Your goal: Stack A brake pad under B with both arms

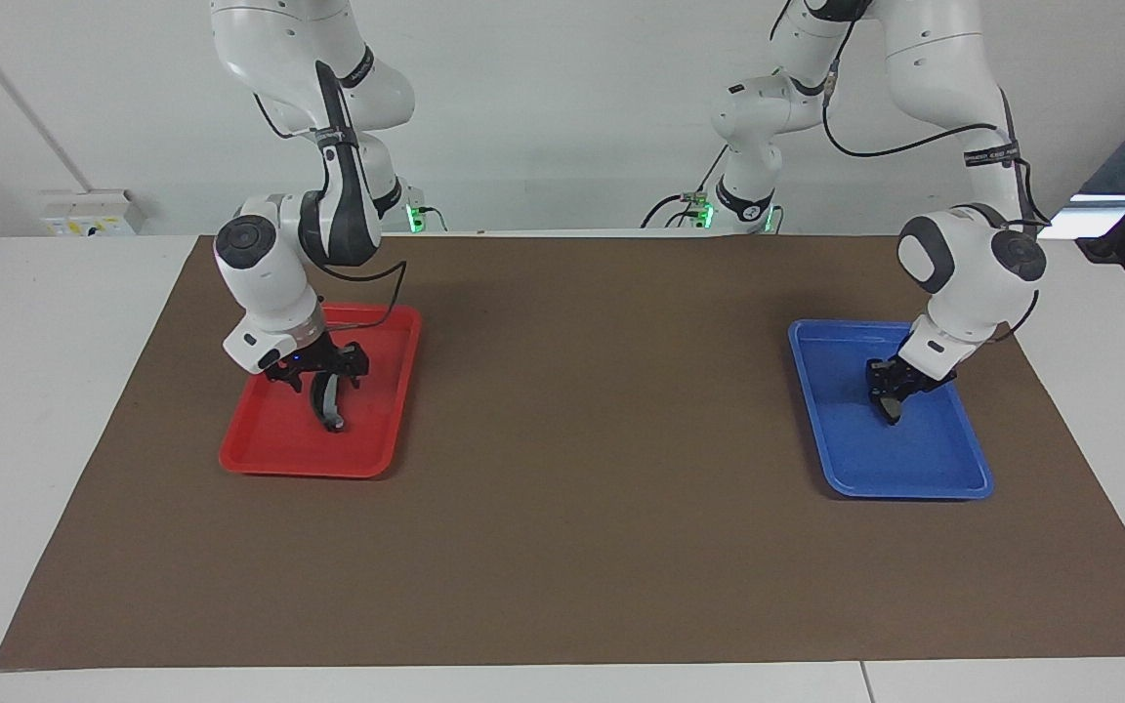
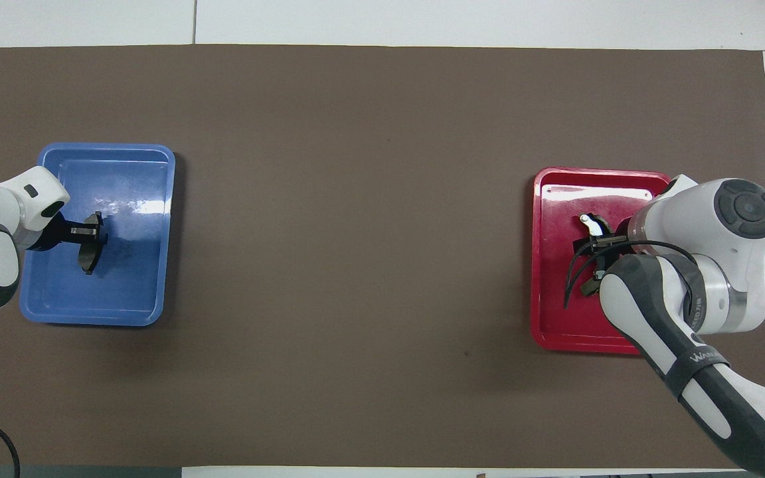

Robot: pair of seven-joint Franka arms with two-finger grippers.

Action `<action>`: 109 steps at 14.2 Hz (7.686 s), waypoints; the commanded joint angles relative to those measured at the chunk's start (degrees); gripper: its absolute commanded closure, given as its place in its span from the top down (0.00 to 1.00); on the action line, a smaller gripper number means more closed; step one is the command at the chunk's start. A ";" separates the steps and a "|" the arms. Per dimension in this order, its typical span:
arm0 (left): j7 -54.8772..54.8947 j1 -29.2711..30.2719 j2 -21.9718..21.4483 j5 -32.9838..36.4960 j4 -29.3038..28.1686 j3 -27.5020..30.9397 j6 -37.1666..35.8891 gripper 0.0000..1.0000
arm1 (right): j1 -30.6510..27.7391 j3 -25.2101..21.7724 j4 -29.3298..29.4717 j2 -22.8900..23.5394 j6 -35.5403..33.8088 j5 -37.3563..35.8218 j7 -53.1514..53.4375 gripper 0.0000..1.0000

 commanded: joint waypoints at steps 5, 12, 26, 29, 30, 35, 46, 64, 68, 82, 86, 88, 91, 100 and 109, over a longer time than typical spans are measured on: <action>-18.02 -12.38 -3.09 0.50 5.54 0.00 -8.41 0.01 | -1.02 0.39 -0.86 1.34 2.50 0.59 -0.13 0.65; -41.24 -28.20 1.30 0.50 5.54 -0.09 2.21 0.01 | -1.02 0.39 8.59 0.64 -10.54 0.59 -0.39 0.05; -47.06 -39.29 11.94 0.76 9.05 0.00 11.55 0.16 | 3.99 0.92 36.93 -3.58 -44.79 4.90 -4.00 0.05; -47.06 -39.47 12.21 0.76 9.14 -0.09 12.34 0.86 | 4.16 0.92 32.02 -5.78 -43.12 5.07 -4.09 0.05; -46.98 -39.47 12.12 0.68 9.23 -0.09 12.25 1.00 | 4.25 0.92 32.01 -5.78 -42.77 5.07 -4.00 0.05; -46.71 -38.16 8.70 0.67 8.97 0.08 10.77 1.00 | 5.13 1.00 31.13 -5.96 -40.49 5.16 -3.48 0.05; -32.67 -20.06 -6.69 0.67 14.74 0.35 -19.52 1.00 | 25.86 1.00 45.81 12.40 -26.54 8.14 26.22 0.03; -11.64 -8.36 -9.06 0.76 32.78 0.52 -46.54 1.00 | 36.33 1.00 56.80 36.31 -12.36 8.50 31.42 0.04; -11.55 -8.62 -10.56 0.76 31.20 0.43 -46.81 1.00 | 36.42 1.00 56.88 37.99 -11.21 8.76 31.86 0.06; -12.08 -8.01 -10.82 0.76 30.59 0.52 -46.28 1.00 | 36.42 0.22 57.06 35.01 -11.65 6.49 33.62 1.00; -12.08 -8.01 -10.91 0.68 30.59 0.44 -46.28 1.00 | 28.27 -0.14 55.05 26.32 -19.01 3.49 33.27 1.00; -12.08 -8.01 -10.91 0.76 30.59 0.52 -46.28 1.00 | 22.04 -0.14 51.11 17.99 -25.94 3.49 32.83 1.00; -12.08 -8.01 -10.91 0.68 30.59 0.44 -46.28 1.00 | 11.94 -0.14 45.65 7.43 -37.72 3.40 24.97 1.00; -12.08 -8.01 -10.91 0.76 30.59 0.52 -46.28 1.00 | -4.70 -0.14 41.35 -7.52 -53.31 -1.25 -1.79 1.00; -12.08 -8.01 -10.82 0.68 30.59 0.52 -46.28 1.00 | -5.85 -0.05 32.10 -13.34 -49.18 -1.25 -4.35 1.00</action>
